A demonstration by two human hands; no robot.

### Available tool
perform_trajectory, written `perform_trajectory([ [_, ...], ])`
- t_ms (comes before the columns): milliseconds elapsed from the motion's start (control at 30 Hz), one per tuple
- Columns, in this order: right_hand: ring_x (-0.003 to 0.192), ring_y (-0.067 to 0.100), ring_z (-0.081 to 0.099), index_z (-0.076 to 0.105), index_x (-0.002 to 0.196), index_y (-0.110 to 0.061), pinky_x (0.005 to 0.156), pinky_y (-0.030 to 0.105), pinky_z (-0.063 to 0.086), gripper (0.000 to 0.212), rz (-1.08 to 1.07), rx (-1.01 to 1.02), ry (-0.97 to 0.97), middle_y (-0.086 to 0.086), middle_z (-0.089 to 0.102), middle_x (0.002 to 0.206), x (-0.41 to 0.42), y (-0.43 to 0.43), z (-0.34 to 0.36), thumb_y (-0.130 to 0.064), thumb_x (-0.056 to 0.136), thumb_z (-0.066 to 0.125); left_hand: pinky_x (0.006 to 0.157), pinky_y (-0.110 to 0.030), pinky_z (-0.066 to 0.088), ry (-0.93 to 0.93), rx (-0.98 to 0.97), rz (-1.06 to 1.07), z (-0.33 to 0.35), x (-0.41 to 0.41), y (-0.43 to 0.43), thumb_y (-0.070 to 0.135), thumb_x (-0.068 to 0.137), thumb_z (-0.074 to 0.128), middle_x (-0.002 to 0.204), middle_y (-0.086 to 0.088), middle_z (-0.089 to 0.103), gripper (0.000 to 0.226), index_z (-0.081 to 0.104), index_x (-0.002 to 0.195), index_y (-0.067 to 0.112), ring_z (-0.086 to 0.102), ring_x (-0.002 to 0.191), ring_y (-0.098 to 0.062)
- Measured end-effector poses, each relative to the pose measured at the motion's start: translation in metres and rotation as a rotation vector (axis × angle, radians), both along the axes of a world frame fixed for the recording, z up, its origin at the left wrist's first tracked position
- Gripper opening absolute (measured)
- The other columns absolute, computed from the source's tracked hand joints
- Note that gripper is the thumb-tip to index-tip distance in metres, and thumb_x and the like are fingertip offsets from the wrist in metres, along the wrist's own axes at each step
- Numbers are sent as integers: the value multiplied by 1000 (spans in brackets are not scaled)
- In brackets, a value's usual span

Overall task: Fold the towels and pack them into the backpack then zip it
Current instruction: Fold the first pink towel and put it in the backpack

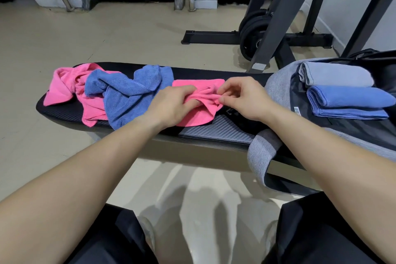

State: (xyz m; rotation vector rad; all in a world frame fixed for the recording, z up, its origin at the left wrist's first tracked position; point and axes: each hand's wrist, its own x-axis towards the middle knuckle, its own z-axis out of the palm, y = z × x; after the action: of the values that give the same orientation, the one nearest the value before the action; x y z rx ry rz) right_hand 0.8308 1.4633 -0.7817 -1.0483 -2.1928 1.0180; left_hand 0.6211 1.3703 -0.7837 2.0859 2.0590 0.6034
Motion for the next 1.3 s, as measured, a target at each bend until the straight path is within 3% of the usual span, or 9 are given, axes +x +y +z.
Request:
perform_trajectory([
  [167,60,2,57,68,92,-22,63,9,43,15,-72,83,-42,-7,69,75,-4,-1,4,-8,86,70,64,-39,38,-44,-56,18,-2,-10,5,44,98,54,65,1,51,35,53,81,14,50,72,-30],
  [333,58,4,54,62,93,-21,70,25,53,19,-46,97,-77,-9,64,75,2,5,9,-4,86,64,67,-39,39,-17,-61,23,-1,-9,8,44,99,52,65,4,50,33,56,85,15,50,73,-27],
  [433,58,13,59,60,98,-17,63,35,62,19,-20,41,-58,-4,64,79,3,1,8,-1,89,62,70,-41,41,-9,-63,35,-1,-7,9,44,99,52,64,4,49,33,54,81,15,50,74,-28],
  [533,56,20,64,61,89,-19,54,30,58,20,16,95,-93,-2,65,82,-3,-7,6,1,89,58,69,-41,40,-10,-66,45,-2,-7,10,44,99,51,64,5,48,35,48,76,17,49,75,-29],
  [633,55,8,56,63,79,-23,60,24,43,23,-11,195,-152,-4,66,82,-11,-10,4,0,84,60,67,-40,37,-6,-66,44,-1,-7,8,45,99,51,63,5,47,38,42,71,22,47,74,-29],
  [800,78,11,62,78,88,-20,77,22,46,17,-89,225,-157,-4,67,92,-15,-10,4,-8,85,65,63,-39,35,-5,-74,46,1,-5,6,46,99,50,62,6,47,42,37,66,24,47,72,-28],
  [1000,72,11,63,75,82,-16,71,22,47,10,-67,223,-175,-3,65,84,-18,-8,-1,-20,79,84,62,-38,34,-6,-72,44,0,-6,7,47,99,50,61,5,47,42,37,67,23,49,72,-28],
  [1167,69,13,65,72,76,-16,70,26,50,9,-14,256,-216,-1,68,81,-16,-6,1,-8,80,74,63,-38,32,63,-66,46,-2,0,7,50,97,50,62,7,43,42,36,67,24,44,73,-26],
  [1300,75,14,67,73,78,-19,76,30,52,8,62,225,-308,-4,73,78,-3,1,11,-16,84,78,65,-37,31,98,-57,50,-3,4,8,48,98,48,74,8,47,36,39,71,27,47,78,-26],
])
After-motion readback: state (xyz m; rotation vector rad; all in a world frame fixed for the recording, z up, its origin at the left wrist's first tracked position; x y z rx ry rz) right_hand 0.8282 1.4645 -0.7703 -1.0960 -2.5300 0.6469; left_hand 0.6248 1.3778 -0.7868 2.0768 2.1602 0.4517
